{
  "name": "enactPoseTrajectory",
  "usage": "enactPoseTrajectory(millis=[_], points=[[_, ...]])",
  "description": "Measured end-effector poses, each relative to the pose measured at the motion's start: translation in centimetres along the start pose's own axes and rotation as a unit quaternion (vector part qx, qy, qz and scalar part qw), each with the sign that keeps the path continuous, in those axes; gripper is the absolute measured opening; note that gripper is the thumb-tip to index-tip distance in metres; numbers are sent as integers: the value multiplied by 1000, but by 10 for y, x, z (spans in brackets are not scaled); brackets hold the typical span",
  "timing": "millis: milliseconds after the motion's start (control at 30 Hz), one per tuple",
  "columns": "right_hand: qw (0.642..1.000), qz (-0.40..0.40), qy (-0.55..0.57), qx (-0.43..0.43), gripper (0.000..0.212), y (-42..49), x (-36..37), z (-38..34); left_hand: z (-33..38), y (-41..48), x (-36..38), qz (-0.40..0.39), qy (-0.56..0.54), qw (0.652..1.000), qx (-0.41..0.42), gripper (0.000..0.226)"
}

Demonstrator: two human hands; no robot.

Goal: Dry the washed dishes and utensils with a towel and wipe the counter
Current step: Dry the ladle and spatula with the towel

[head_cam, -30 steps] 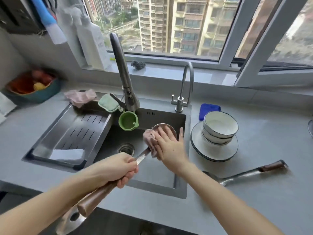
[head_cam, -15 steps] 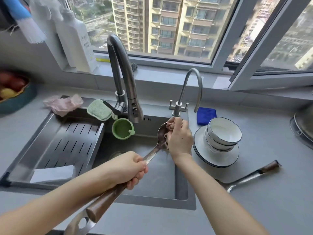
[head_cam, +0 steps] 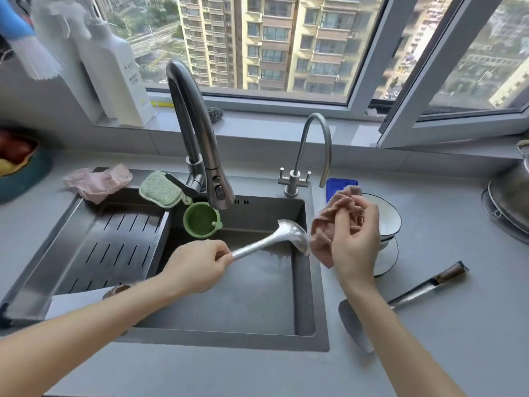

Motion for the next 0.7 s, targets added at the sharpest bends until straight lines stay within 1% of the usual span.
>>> enactPoseTrajectory(millis=[33, 67, 100, 133, 167, 200, 233, 267, 333, 400, 433, 467, 533, 600, 633, 700], points=[[998, -20, -6, -66, 9, -3, 5, -5, 3, 2, 1, 5, 20, 1000, 14, 20], [990, -54, -21, -126, 13, -7, 12, -6, 7, 3, 3, 8, 27, 999, 26, 19], [976, -107, -64, -178, 19, -14, 22, -4, 10, 4, 6, 13, 23, 999, 39, 18], [951, -160, -143, -221, 25, -23, 32, 4, 12, 3, 8, 22, 11, 998, 51, 17], [918, -185, -239, -257, 29, -31, 41, 16, 14, 1, 10, 35, 2, 997, 66, 17], [890, -190, -319, -265, 31, -36, 47, 27, 15, -1, 11, 44, -1, 996, 76, 16], [881, -198, -359, -236, 32, -38, 48, 36, 14, -4, 13, 48, -4, 995, 82, 16], [889, -194, -364, -199, 33, -37, 47, 41, 12, -8, 15, 49, -7, 995, 83, 16], [921, -169, -316, -153, 34, -35, 40, 47, 8, -14, 22, 55, -16, 995, 76, 19], [937, -147, -283, -140, 30, -35, 36, 45, 6, -17, 28, 60, -29, 996, 67, 19], [948, -138, -262, -114, 28, -34, 35, 44, 6, -18, 30, 61, -37, 995, 65, 19], [961, -123, -237, -69, 27, -32, 35, 44, 5, -18, 31, 60, -45, 995, 65, 18], [980, -75, -174, 59, 28, -20, 28, 50, 1, -21, 30, 52, -66, 994, 66, 18], [978, -27, -114, 175, 31, -2, 17, 56, -7, -24, 26, 44, -107, 991, 64, 18], [973, -20, -95, 211, 35, 4, 13, 60, -10, -26, 23, 43, -129, 989, 64, 19], [961, -37, -64, 268, 37, 8, 9, 68, -13, -26, 17, 40, -158, 984, 66, 19]])
Point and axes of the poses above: each hand's wrist, its own y-axis towards the middle knuckle, its own x-axis out of the palm, z = x × y, the point moved 2 cm from there along y, towards the middle knuckle, and after that the axes turned 2 degrees about -x, right-handed, at the moved point
